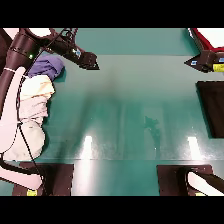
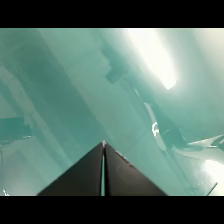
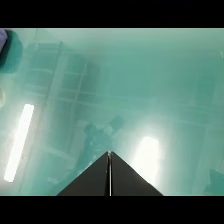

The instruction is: Fold the shirts.

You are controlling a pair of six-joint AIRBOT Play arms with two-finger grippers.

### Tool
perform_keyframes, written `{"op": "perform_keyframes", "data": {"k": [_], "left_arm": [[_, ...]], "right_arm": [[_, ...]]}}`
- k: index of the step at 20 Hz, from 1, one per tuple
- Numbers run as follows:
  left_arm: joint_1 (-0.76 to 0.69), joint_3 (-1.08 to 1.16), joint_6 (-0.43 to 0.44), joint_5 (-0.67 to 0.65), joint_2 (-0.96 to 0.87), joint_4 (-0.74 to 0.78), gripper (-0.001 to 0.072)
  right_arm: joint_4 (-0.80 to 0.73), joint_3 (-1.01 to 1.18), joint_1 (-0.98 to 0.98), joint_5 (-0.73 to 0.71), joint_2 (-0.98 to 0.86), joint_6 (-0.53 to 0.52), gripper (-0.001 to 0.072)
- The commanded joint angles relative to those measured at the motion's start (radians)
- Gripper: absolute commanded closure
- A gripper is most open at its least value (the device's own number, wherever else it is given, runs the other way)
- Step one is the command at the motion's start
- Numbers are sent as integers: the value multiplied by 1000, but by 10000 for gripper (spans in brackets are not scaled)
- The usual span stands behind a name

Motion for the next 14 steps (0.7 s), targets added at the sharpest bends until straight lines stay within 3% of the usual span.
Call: {"op": "perform_keyframes", "data": {"k": [1,14], "left_arm": [[0,0,0,0,0,0,683],[0,0,3,33,0,-42,683]], "right_arm": [[1,2,2,-2,0,1,694],[-1,2,2,2,0,0,694]]}}
